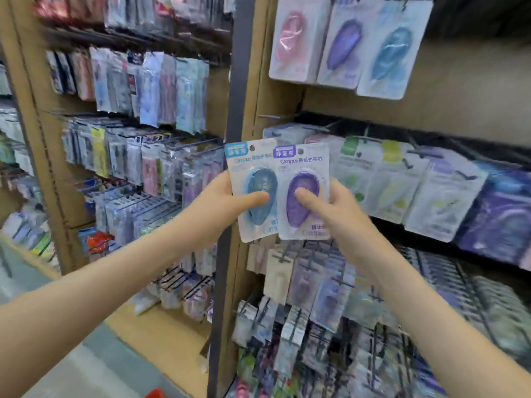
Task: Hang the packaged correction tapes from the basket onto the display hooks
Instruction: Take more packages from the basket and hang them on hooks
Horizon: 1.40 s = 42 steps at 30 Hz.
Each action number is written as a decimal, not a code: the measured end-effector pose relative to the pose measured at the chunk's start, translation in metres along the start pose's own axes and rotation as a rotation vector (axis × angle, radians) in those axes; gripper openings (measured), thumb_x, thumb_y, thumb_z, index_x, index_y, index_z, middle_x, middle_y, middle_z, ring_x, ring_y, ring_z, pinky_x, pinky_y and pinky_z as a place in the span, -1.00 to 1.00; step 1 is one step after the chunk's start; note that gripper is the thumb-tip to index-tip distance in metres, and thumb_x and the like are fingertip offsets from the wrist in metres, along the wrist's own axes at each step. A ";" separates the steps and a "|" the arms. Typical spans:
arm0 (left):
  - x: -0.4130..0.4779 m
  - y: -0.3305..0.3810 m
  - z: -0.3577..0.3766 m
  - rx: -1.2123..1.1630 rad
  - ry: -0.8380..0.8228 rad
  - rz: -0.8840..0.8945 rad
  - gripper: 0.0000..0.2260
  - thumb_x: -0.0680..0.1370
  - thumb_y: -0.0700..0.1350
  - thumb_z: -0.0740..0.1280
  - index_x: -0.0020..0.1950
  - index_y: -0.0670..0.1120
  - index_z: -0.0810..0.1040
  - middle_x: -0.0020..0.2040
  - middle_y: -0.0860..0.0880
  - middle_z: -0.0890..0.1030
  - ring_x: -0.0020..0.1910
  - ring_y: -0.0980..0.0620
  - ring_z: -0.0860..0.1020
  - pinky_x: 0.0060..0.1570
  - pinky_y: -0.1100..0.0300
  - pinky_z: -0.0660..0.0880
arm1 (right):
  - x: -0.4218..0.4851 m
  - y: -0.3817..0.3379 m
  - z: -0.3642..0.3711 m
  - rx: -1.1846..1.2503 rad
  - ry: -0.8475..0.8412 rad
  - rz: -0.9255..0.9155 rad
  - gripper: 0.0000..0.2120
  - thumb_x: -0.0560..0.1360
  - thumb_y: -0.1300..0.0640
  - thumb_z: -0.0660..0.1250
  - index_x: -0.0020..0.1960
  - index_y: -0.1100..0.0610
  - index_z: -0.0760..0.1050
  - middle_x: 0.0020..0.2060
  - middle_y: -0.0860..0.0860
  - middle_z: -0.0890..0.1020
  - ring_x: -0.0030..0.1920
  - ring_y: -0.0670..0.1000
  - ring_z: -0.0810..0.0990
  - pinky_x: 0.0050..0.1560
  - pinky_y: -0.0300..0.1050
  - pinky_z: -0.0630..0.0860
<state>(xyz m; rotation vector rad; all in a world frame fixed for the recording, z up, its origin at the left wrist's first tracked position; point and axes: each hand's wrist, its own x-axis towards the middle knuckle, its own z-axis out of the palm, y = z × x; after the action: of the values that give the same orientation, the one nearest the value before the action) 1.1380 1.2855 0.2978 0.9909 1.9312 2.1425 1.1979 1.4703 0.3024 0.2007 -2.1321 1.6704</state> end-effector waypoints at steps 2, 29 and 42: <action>0.012 0.020 0.010 0.013 -0.025 0.038 -0.66 0.53 -0.31 0.31 0.30 -0.13 0.47 0.17 -0.05 0.63 0.11 -0.02 0.62 0.00 0.14 0.58 | 0.006 -0.017 -0.018 -0.023 0.034 -0.047 -0.69 0.51 0.11 0.40 0.23 0.08 0.48 0.08 -0.01 0.66 0.07 -0.01 0.65 0.07 -0.03 0.58; 0.173 0.112 -0.045 -0.130 -0.070 0.503 -0.59 0.54 -0.26 0.33 0.22 0.12 0.29 0.17 0.03 0.59 0.01 0.03 0.66 -0.17 0.13 0.63 | 0.174 -0.131 -0.043 -0.330 0.434 -0.392 -0.42 0.61 0.11 0.25 0.55 -0.09 0.11 0.30 -0.31 0.27 0.28 -0.25 0.30 0.31 -0.23 0.35; 0.175 0.111 0.001 -0.143 -0.149 0.454 -0.61 0.54 -0.26 0.33 0.30 0.03 0.36 0.14 0.07 0.62 -0.01 0.09 0.66 -0.16 0.17 0.62 | 0.135 -0.142 -0.046 -0.685 0.534 -0.386 -0.48 0.56 -0.21 0.16 0.47 -0.06 0.28 0.15 -0.03 0.58 0.12 -0.10 0.54 0.11 -0.18 0.47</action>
<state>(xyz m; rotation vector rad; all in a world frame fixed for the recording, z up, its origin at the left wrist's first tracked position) 1.0395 1.3478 0.4697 1.6330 1.5744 2.2985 1.1392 1.4953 0.4927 -0.0418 -1.9480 0.6256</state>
